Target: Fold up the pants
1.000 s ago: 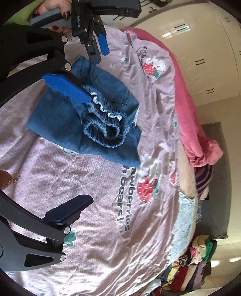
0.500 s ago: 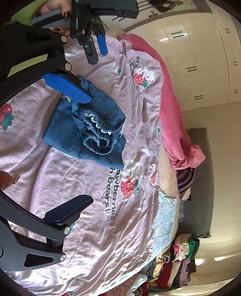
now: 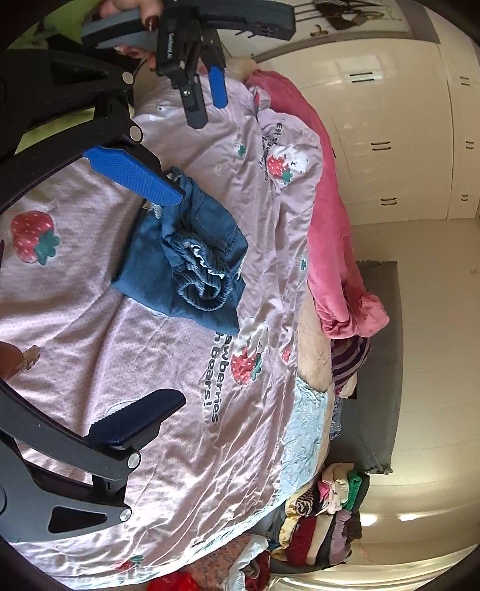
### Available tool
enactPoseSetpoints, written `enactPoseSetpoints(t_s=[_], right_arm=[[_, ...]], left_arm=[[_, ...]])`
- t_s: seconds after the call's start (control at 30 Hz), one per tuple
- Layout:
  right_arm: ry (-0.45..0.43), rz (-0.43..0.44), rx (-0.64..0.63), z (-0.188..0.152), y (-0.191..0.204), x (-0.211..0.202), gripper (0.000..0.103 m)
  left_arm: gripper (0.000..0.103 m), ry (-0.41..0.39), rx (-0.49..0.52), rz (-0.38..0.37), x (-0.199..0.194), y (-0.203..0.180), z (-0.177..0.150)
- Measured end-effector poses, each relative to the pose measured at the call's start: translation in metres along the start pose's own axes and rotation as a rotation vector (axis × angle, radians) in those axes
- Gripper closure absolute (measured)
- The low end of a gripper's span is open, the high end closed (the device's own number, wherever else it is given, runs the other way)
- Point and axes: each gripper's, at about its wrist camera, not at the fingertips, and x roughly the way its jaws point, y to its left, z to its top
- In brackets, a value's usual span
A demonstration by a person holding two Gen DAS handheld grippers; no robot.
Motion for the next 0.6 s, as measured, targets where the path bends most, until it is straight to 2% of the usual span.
enactPoseSetpoints(t_s=[0.4, 0.6], right_arm=[[-0.001, -0.007, 0.044, -0.018, -0.001, -0.012, 0.009], [0.04, -0.002, 0.065, -0.031, -0.001, -0.008, 0.009]], left_arm=[[0.004, 0.014, 0.006, 0.007, -0.011, -0.004, -0.021], [0.004, 0.054, 0.007, 0.006, -0.005, -0.007, -0.035]])
